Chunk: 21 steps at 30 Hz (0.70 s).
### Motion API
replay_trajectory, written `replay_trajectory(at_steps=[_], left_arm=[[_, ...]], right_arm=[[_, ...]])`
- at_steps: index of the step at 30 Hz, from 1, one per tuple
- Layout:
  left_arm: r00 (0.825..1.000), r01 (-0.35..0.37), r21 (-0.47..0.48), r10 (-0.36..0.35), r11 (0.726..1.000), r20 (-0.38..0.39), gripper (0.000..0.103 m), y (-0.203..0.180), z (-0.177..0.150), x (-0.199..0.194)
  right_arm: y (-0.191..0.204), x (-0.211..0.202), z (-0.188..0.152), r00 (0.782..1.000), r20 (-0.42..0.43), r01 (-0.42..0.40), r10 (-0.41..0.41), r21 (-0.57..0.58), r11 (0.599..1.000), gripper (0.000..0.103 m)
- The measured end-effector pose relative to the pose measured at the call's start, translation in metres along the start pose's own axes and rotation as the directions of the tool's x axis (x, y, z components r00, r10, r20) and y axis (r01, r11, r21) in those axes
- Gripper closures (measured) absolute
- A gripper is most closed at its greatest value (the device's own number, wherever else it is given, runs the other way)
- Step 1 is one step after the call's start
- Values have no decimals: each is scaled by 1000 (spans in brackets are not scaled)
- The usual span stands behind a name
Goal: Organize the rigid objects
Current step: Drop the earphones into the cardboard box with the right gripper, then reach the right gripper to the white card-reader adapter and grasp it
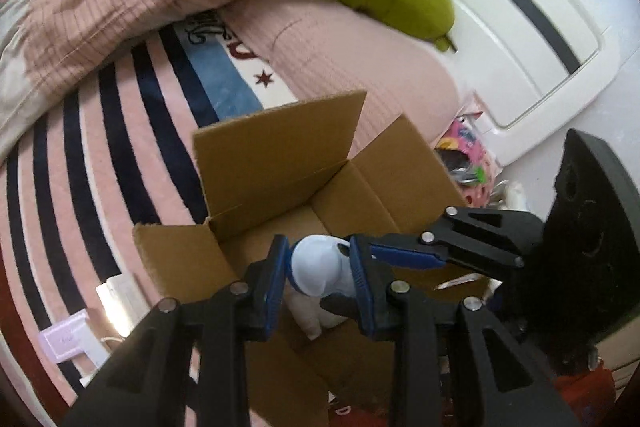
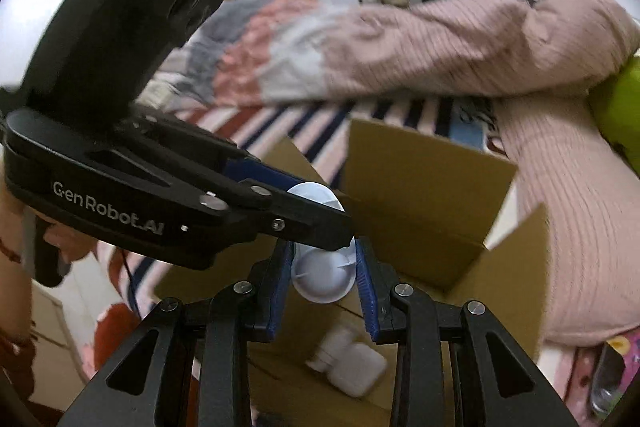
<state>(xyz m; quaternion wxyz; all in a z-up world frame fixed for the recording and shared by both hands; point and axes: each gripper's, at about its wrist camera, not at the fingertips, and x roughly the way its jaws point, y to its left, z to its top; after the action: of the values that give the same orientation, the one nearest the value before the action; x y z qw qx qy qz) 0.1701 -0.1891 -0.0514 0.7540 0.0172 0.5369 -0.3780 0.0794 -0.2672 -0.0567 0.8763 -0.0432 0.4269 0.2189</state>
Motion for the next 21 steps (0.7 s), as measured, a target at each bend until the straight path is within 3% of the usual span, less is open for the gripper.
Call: replay_trajectory(at_steps=[1,5,6,8,12,13,16,19,21], left_arm=[[1000,-14,5,14,1000,-6,74,-2,1,2],[999,-44,8,44,999,1,52,-4,1,-5],[999,-53,13,53,999,10,51,-3,-1,-10],[998,-55,8,55,998,30,50,-2,-6,-23],[990,-90,-24,92,996,111,41,8,-21,-58],[986,-103,-31,106,994,130,41,11,-25,-68],[966,-168,-57,176,984,191,38,23,-47,-102],[927,-266,-106,285,958,245,26,43,-75,-133],[900,-316,-125,339,940,273,26,58,-98,-150]], right_arm=[[-2,1,-1,1000,-12,4,-4,9,1000,76],[-10,4,-9,997,-67,27,-24,44,999,76],[-9,2,-11,997,-74,33,-30,45,998,73],[-8,3,-10,996,-69,56,-53,39,998,55],[7,-9,-8,998,-29,63,-63,14,998,48],[12,-11,-5,998,-9,58,-58,4,998,41],[40,-25,1,995,88,54,-49,-55,997,14],[77,-33,7,987,164,18,5,-139,990,3],[105,-27,14,985,166,-20,52,-189,982,0]])
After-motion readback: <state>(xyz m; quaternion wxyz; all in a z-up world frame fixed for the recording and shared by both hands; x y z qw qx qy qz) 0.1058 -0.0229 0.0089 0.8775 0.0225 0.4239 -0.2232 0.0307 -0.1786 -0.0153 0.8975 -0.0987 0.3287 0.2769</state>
